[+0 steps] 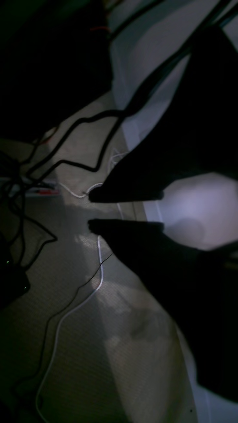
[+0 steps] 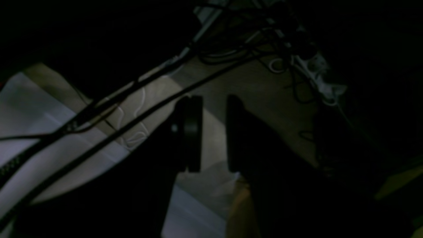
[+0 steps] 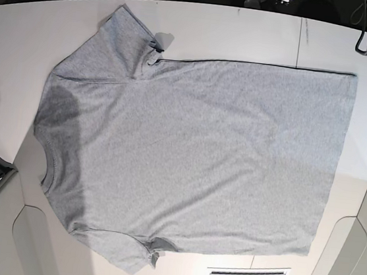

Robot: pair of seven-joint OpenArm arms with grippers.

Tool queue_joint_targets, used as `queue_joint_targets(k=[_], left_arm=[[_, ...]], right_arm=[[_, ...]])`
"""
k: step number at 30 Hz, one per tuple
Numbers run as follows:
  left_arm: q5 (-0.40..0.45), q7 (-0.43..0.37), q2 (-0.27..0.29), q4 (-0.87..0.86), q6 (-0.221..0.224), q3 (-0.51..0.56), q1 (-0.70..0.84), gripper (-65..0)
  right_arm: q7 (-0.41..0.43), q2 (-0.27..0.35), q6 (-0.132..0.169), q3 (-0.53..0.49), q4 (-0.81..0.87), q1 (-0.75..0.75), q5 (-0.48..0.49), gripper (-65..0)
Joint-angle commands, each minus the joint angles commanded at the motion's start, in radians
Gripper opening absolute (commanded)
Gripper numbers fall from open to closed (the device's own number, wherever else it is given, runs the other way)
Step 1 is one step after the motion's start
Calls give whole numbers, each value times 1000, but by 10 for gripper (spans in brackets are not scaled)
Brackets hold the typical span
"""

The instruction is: Fold the T-shirt properly

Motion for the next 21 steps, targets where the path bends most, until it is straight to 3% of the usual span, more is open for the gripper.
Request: queue_joint_targets(k=[6,10,16,21], left_arm=[[-11,98,-6,0,-13,0,3,-522],[-10,119,-6,0,-104,0,19,-522],[-11,92,-30,54,-232,0,93,-522],[-47,93,-110,248,-240,0,222,-522]], right_arm=[[-8,14,2,0,6,-18,0,-517],[-8,49,32,0,48,-51,0,-517],[-8,129,34,0,178,-130,2,-517],[-8,203,34,1,339,-240,4,-517]])
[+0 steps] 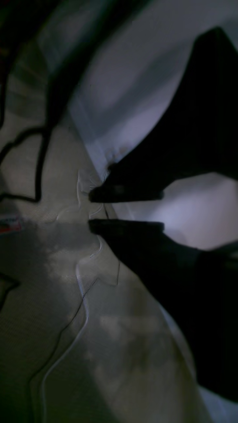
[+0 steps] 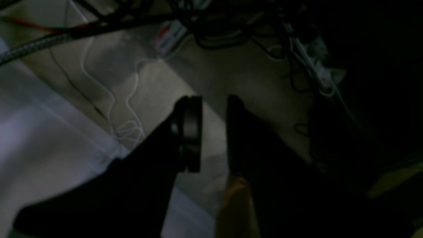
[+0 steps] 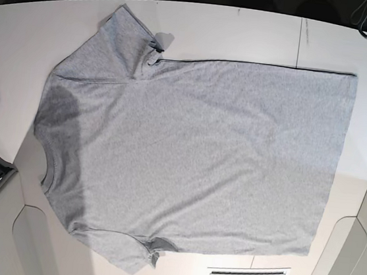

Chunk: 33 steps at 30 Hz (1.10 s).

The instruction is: Fold the T-shirt properly

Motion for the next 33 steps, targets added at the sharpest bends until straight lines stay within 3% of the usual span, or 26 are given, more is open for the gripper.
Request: queue_joint_targets(k=[6,11,13,15,19,22,26,29,33], left_arm=[[-89,29,-77,243,1,-13,167,-522],[-138,76,-83,442,0,-163,322,-522],[-162,77,-83,522,-45,-237,380,-522],[-199,105,-83,597,-69,-301,430,-522],[-316,194,-83,748,-75,-426,523,-522],[-366,208,-83,859,-75,-518,599,-522],[-397,249,-83,1012,-75,-637,682,-484],[-472,307,-83,1125,-75,-723,733,-436],[-558,342,-84,1263,-101,-847,779,-435]], right_arm=[[-7,92,0,24,207,-139,8,-517],[-61,169,4,122,431,-266,92,-517],[-100,193,40,181,518,-311,122,-517],[-127,212,102,243,598,-356,174,-517],[-146,243,222,373,736,-445,263,-518],[-153,246,280,460,821,-500,314,-518],[-195,249,291,523,927,-549,365,-518],[-256,263,291,537,1018,-566,426,-518],[-331,276,291,572,1174,-569,500,-518]])
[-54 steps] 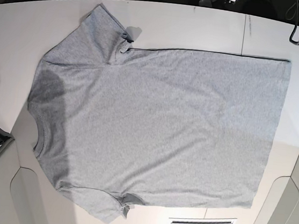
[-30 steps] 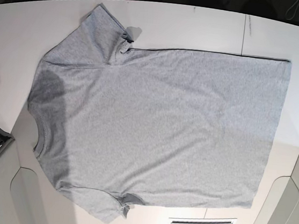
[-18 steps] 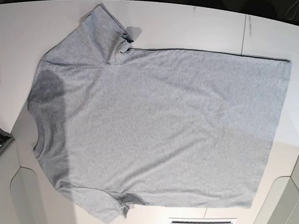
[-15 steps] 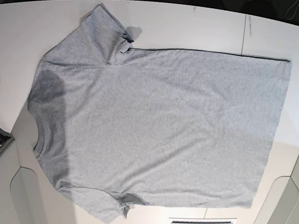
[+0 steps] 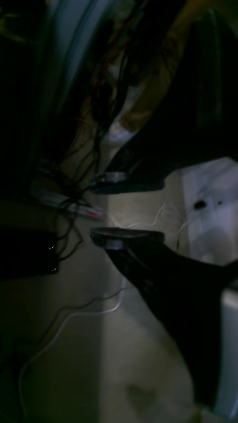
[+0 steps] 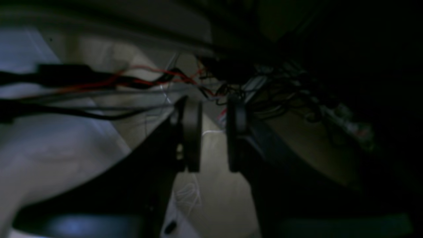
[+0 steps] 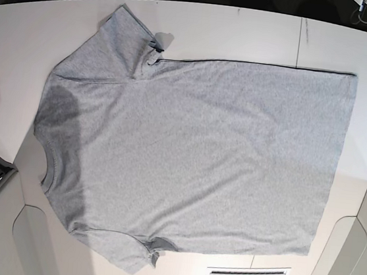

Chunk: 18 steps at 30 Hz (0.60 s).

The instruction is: Fold the T-shirt properly

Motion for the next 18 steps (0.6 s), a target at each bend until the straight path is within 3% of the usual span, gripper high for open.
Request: queue_joint_targets(k=[3,7,8,10,12,14,18], left_arm=[[-54,6,0,81,0,-97,7,-412],[-119,4,-1,174,0,-188,6,-234],[-120,-11,-1,192,0,-201,6,-217],[-119,-66,-4,206,2,-215,0,-217],[-119,-83,-20,206,4,-215,-19,-217],[-116,-60,-37,206,4,-215,-58,-217],[-96,-55,-86,204,4,-215,-124,-217]], right_arm=[[-11,0,0,70,103,0,75,-518],[17,-19,-4,232,178,11,182,-517],[13,-32,-3,276,177,24,192,-503],[8,-63,-11,354,171,60,206,-419],[2,-85,-63,419,157,92,245,-356],[-11,-104,-109,466,132,126,249,-350],[-39,-106,-116,481,41,167,269,-350]])
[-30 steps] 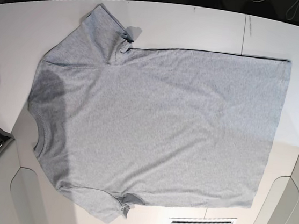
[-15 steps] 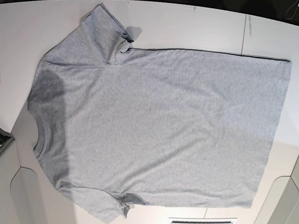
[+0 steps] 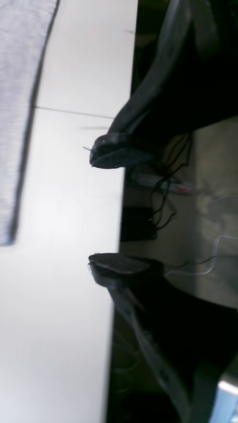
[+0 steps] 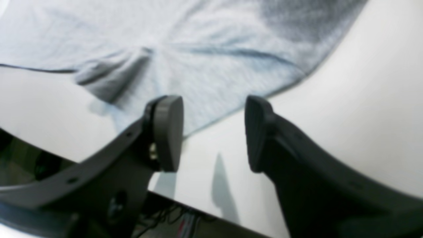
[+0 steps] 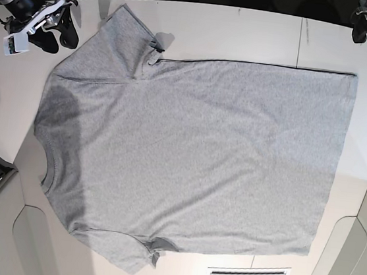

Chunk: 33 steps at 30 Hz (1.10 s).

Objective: Fold the T-shirt properly
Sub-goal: 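Grasp the shirt's shoulder edge with both grippers at each end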

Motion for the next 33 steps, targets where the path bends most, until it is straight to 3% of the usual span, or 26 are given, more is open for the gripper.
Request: queue_joint_targets(k=[4,8,14,22,24,27,28,30,33], left_arm=[[6,-13,-31,-26,0,0,-74,-209],[2,-19,-52,-122,0,4,-158,-199],[2,-26,-94,-303,0,82,-278,-199],[2,-30,-97,-464,0,184,-394,-199],[1,-26,-97,-473,0,201,-401,-199],[-11,-23,-96,-473,0,225,-401,-199],[-13,-22,-97,-473,0,233,-401,-199],[-13,-22,-97,-473,-1,252,-401,-199],[-13,-6,-96,-473,-1,288,-401,-199]], right_arm=[[-1,-5,3,0,-92,14,23,-350],[-8,-24,35,0,-143,33,34,-350],[-12,-47,35,0,-145,32,54,-350],[-12,-80,41,-2,-158,33,50,-350],[-13,-80,64,-3,-170,33,56,-350],[-12,-80,65,-14,-214,35,89,-350],[-13,-84,78,-18,-230,43,92,-350],[-21,-105,103,-18,-256,66,92,-350],[-50,-141,107,-24,-278,100,98,-350]])
